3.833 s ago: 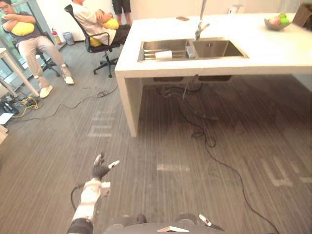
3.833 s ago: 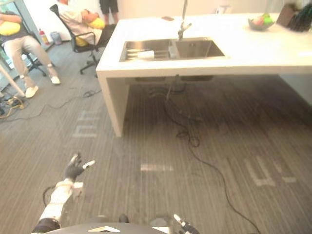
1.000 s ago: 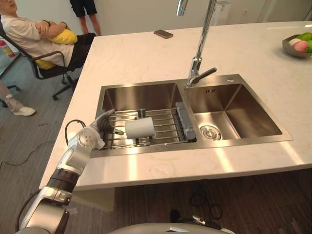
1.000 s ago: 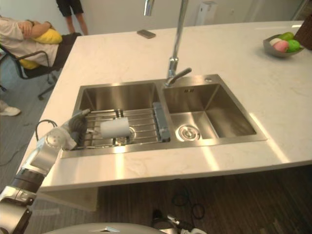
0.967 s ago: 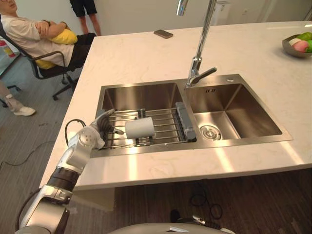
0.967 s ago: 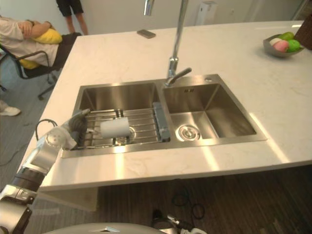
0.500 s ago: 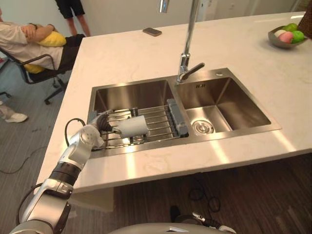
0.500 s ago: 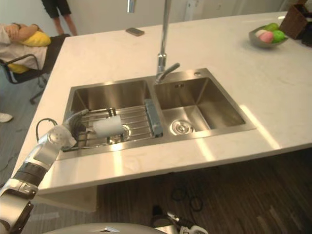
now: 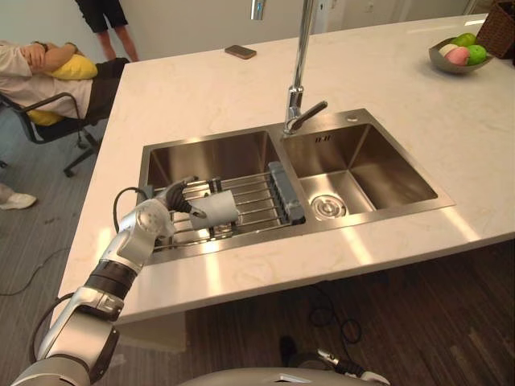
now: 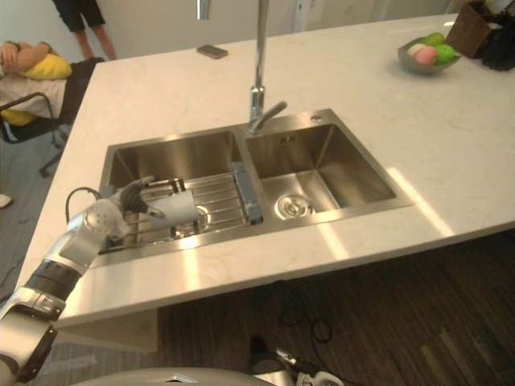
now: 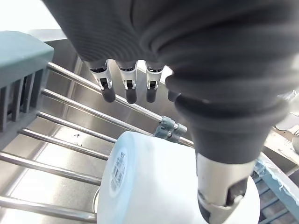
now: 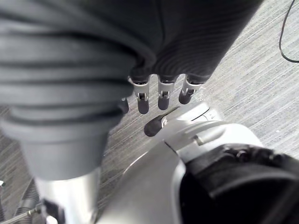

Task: Walk over to the sink, pick up the cup, carry it to the dishwasher, place the cup inside the dishwasher, then close the dishwasher door

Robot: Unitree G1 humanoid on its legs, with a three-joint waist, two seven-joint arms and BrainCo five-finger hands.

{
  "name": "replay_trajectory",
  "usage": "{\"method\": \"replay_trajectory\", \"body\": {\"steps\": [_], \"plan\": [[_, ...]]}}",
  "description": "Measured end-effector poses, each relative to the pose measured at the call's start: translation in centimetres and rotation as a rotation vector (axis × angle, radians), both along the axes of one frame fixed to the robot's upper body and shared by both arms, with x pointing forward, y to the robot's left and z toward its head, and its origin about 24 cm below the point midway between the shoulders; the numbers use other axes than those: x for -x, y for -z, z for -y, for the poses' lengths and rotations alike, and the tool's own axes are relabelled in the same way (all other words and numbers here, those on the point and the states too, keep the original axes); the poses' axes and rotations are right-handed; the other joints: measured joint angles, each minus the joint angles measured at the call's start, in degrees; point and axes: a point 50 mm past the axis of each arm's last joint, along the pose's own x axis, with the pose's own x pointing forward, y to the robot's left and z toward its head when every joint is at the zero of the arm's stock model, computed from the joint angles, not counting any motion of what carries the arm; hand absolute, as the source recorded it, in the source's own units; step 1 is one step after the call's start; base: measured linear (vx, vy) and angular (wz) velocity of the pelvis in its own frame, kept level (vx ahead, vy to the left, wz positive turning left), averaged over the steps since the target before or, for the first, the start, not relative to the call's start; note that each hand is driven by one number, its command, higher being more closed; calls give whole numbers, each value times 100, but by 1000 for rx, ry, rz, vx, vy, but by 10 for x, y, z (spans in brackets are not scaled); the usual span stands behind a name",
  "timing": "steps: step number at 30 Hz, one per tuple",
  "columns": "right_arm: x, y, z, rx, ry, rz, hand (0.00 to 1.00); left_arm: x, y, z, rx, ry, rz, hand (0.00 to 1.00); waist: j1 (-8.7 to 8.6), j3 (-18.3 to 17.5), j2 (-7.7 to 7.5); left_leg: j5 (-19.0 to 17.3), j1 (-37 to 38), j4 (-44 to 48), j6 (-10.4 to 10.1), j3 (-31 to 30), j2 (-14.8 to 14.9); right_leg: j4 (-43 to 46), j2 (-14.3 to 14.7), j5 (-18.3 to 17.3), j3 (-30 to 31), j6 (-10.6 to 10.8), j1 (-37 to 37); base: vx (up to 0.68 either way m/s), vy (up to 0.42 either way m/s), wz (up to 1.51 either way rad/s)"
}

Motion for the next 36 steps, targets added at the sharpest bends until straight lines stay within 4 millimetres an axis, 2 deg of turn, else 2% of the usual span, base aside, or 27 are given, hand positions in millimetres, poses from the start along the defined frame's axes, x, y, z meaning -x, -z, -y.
{"method": "replay_trajectory", "body": {"steps": [17,24,36], "plan": [[-5,-1,0,5,-27,10,0,5,-2,18,-77,135,-60,0,46,8,6,6,-71,-2,10,-60,-11,0,-25,-7,-80,10,-30,4,1,1],[-7,-2,-2,4,-44,13,0,7,4,23,-117,156,-75,0,33,26,-24,5,-71,-5,12,-47,-10,0,-24,-8,-70,11,-40,0,0,0],[-9,-2,-4,-3,-53,10,0,6,26,14,-166,74,-92,0,-34,21,-56,-17,-66,-5,24,79,-21,0,-18,11,50,29,-103,0,4,-5]]}}
